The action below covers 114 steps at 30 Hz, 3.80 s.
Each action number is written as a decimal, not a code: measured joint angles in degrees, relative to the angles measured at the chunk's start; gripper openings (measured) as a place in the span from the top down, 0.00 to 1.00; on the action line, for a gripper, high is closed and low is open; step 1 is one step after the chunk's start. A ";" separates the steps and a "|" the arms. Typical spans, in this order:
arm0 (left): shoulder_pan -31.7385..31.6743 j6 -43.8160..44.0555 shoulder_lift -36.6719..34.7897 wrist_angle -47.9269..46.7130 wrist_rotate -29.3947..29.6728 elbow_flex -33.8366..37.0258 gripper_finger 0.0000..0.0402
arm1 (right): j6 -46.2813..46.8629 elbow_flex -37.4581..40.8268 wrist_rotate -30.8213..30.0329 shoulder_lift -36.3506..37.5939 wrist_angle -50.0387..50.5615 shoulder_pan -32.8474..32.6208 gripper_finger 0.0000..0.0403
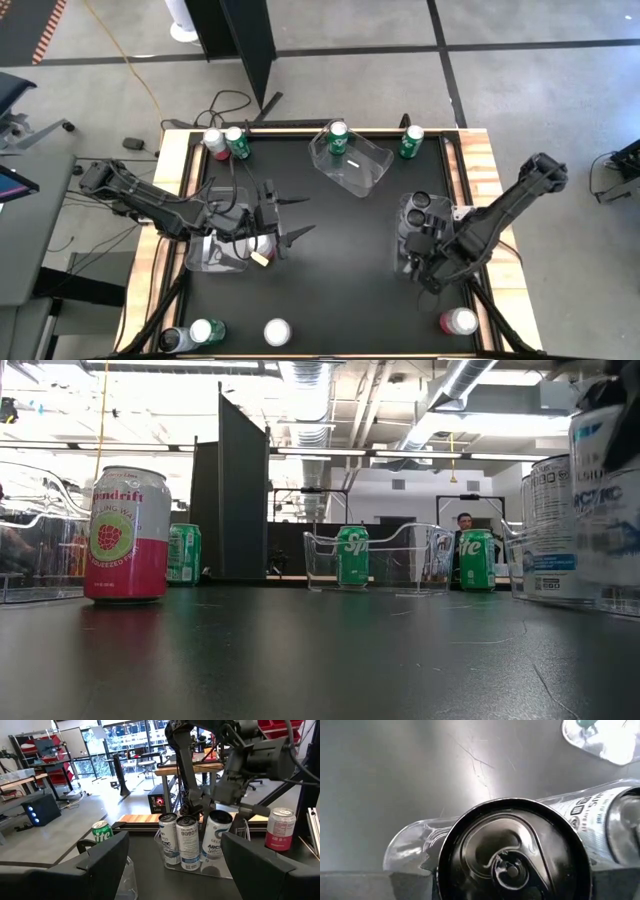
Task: Sort soda cans
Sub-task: Put the right white blue soda can into the right transparent bin, then put the middle left pink white soda can into the left transparent bin
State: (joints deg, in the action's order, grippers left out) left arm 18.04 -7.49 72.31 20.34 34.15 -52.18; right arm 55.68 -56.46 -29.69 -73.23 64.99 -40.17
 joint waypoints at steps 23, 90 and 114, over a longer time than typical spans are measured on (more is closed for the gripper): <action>0.00 0.22 0.00 -0.06 -0.87 0.00 0.23 | 4.94 4.49 -0.59 0.07 -5.82 2.80 0.37; -2.89 4.81 0.00 -5.29 6.40 -0.04 0.23 | -46.50 -13.67 -16.81 -0.02 -22.24 5.12 0.18; 4.53 41.11 0.87 -70.12 -3.27 -16.35 0.23 | -62.14 -13.56 -15.95 3.56 -25.83 -5.36 0.18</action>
State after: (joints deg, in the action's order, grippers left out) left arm 22.57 33.62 73.18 -49.78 30.88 -68.53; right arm -6.46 -70.01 -45.65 -69.67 39.16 -45.53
